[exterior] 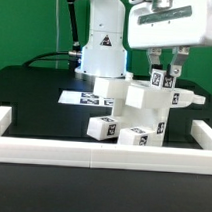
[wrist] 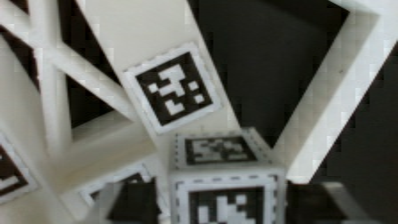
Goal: Assemble chair
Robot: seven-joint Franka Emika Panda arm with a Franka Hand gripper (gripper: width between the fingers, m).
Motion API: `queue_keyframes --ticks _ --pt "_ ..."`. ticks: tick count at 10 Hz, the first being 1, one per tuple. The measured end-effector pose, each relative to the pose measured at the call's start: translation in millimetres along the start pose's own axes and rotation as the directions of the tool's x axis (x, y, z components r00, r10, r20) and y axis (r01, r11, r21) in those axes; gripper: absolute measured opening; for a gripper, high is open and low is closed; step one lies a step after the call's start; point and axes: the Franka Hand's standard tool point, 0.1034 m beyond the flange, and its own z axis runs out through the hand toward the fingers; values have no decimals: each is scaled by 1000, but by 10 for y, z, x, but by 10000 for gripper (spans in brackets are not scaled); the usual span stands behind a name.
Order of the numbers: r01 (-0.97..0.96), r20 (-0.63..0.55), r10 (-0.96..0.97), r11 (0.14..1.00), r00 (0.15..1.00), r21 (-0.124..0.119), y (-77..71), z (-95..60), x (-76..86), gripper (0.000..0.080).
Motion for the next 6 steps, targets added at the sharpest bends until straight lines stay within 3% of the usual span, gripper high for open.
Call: queue_keyframes --ticks 1,2,6 --pt "4 0 -4 1000 1000 0 -3 1 -8 543" --pt "21 0 -21 1000 1000 0 -6 1 -13 629" --pt "285 2 -285 959 959 -2 2 2 -16 648"
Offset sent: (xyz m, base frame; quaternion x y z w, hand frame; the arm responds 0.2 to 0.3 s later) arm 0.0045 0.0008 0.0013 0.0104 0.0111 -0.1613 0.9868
